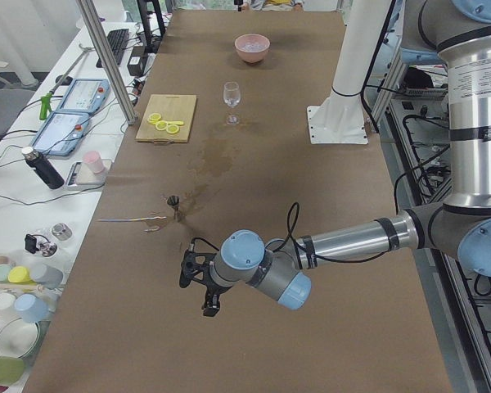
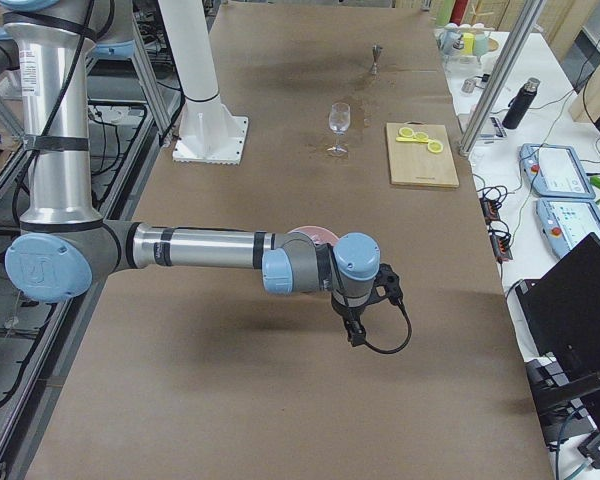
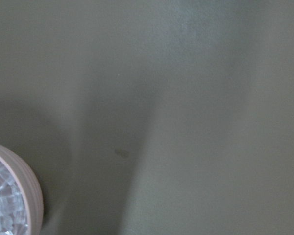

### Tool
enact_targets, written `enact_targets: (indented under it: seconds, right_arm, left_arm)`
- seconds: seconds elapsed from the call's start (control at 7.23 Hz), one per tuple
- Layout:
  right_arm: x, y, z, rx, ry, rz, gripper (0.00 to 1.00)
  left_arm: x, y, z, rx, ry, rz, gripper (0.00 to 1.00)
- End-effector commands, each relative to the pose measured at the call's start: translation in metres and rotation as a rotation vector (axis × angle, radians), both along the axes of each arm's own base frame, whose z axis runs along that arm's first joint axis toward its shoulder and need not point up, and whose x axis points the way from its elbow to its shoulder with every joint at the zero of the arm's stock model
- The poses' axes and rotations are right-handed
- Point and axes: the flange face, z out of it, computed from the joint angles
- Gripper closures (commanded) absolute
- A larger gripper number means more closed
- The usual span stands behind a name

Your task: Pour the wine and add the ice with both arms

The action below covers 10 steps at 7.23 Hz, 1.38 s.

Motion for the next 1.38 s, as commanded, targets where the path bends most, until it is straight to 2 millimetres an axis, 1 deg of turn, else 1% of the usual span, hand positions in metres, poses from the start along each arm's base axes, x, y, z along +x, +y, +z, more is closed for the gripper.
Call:
enact_targets:
  seconds: [0.0,0.14,0.28,0.42,0.55,0.69,0.83,0.97,1.11,1.25]
  right_arm:
    - [0.003,0.009,0.011,0.015,0.025,0.008,0.0]
    - [0.002,0.008,0.009,0.015,0.015,0.01,0.0]
    - [0.002,0.007,0.008,0.006,0.021,0.009,0.0]
    - [0.0,0.004,0.009,-0.005,0.025,0.005,0.0]
    - [0.001,0.012,0.017,-0.024,0.027,0.006,0.0]
    - [0.001,0.028,0.023,-0.024,0.009,-0.005,0.0]
    - [0.001,0.043,0.022,-0.026,-0.006,-0.004,0.0]
    - [0.001,0.041,0.014,-0.012,-0.011,-0.004,0.0]
    - [0.001,0.036,0.006,0.004,-0.011,-0.004,0.0]
    - [0.001,0.032,0.006,-0.001,0.003,-0.004,0.0]
  left_arm:
    - [0.021,-0.009,-0.015,-0.091,0.057,0.027,0.02]
    - [0.038,-0.016,-0.034,-0.149,0.049,0.058,0.02]
    - [0.046,-0.019,-0.072,-0.208,0.039,0.075,0.02]
    - [0.046,-0.011,-0.102,-0.223,0.032,0.084,0.02]
    - [0.046,0.003,-0.093,-0.243,0.03,0.089,0.02]
    - [0.045,0.003,-0.095,-0.24,0.031,0.085,0.02]
    - [0.046,0.003,-0.102,-0.215,0.042,0.09,0.02]
    - [0.047,-0.001,-0.09,-0.231,0.041,0.091,0.02]
    - [0.043,0.004,-0.114,-0.18,0.045,0.088,0.02]
    - [0.045,0.002,-0.109,-0.184,0.028,0.093,0.02]
